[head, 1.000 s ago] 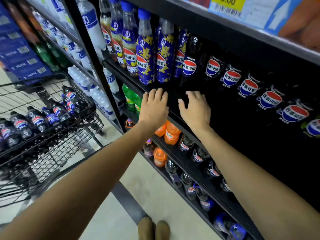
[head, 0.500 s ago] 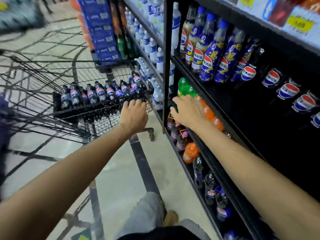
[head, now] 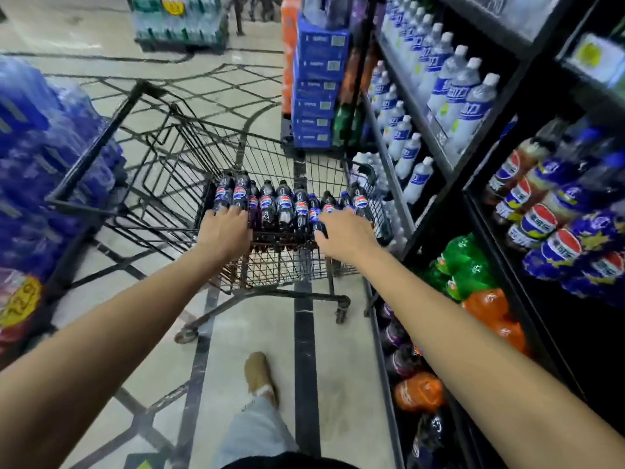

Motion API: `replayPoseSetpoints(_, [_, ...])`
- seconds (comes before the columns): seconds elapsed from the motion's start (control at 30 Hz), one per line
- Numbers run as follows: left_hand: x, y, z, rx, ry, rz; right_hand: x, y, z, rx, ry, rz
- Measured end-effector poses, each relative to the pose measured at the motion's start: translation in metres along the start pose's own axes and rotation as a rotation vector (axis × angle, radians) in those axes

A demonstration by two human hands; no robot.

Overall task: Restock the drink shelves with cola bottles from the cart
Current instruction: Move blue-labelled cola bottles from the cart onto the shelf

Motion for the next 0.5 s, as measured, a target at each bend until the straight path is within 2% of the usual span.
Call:
replayPoseSetpoints(0.23, [0.097, 0.017, 0.078, 0.005, -0.02, 0.067, 0.139, 0.013, 0.04, -0.024, -0.035, 0.099])
replayPoseSetpoints(0.5, [0.175, 0.048, 0.126, -0.015, -0.038, 0.182, 0.25, 0.053, 0.079, -0.029, -0.097, 0.255])
Point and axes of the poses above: each hand's wrist, its own x-axis towards the middle knuckle, its own y-axis out of the palm, z = x × y, the point moved 10 cm from there along x, towards the middle knuckle, and after that the axes turned 10 degrees about z, right-handed, at the moved point
